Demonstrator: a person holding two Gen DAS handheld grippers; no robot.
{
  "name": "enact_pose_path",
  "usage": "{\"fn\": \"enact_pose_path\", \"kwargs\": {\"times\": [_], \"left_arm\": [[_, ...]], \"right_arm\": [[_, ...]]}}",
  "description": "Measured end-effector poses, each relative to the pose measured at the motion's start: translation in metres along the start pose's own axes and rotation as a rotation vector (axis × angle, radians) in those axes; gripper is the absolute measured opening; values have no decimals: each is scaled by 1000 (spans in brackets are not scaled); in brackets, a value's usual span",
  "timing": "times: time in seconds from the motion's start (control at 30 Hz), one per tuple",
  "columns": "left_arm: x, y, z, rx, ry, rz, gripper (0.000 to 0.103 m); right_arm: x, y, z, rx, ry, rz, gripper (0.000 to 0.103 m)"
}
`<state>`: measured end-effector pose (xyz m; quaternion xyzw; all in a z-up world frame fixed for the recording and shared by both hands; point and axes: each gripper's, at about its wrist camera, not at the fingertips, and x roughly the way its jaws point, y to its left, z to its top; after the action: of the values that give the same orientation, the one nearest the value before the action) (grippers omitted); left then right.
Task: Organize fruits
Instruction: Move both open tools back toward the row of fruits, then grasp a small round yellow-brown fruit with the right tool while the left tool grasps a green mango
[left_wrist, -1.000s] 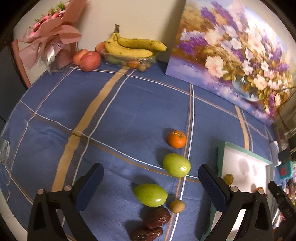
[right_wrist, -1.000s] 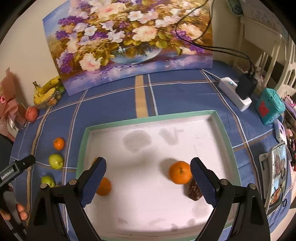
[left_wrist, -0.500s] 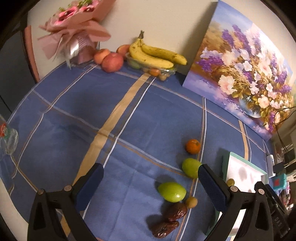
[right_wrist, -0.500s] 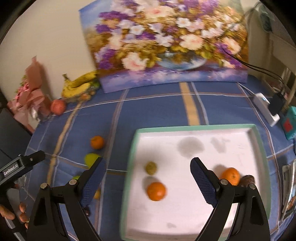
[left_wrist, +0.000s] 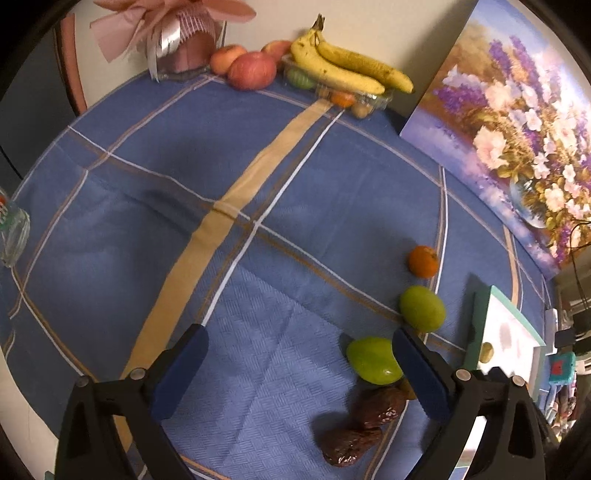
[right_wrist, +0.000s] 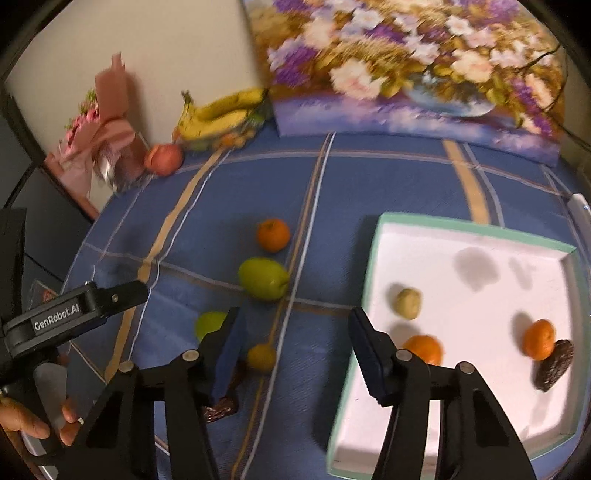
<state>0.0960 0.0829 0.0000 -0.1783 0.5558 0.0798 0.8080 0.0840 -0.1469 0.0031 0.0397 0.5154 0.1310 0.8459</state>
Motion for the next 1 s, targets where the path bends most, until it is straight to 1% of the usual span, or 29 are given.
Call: {"fn": "enact_pose_path", "kwargs": {"times": [0.03, 0.1, 0.33, 0.5, 0.63, 0.8, 1.0], "left_arm": [[2, 0, 0, 0, 4, 1, 100], [7, 0, -1, -3, 15, -1, 100], [20, 1, -1, -11, 46, 13, 100], [24, 2, -2, -18, 56, 19, 100], [25, 1, -2, -22, 59, 9, 100], [27, -3, -2, -20, 70, -8, 100], [30, -15, -4, 13, 81, -30, 100]], "right_arm": [[4, 2, -2, -4, 12, 1, 59], [14, 6, -5, -10, 43, 11, 52], [40, 10, -15, -8, 125, 16, 51], [53, 11, -20, 7, 161, 36, 44], [58, 17, -21, 0, 176, 40, 42], [59, 15, -21, 3, 183, 52, 28], [55, 15, -21, -7, 181, 63, 26]]}}
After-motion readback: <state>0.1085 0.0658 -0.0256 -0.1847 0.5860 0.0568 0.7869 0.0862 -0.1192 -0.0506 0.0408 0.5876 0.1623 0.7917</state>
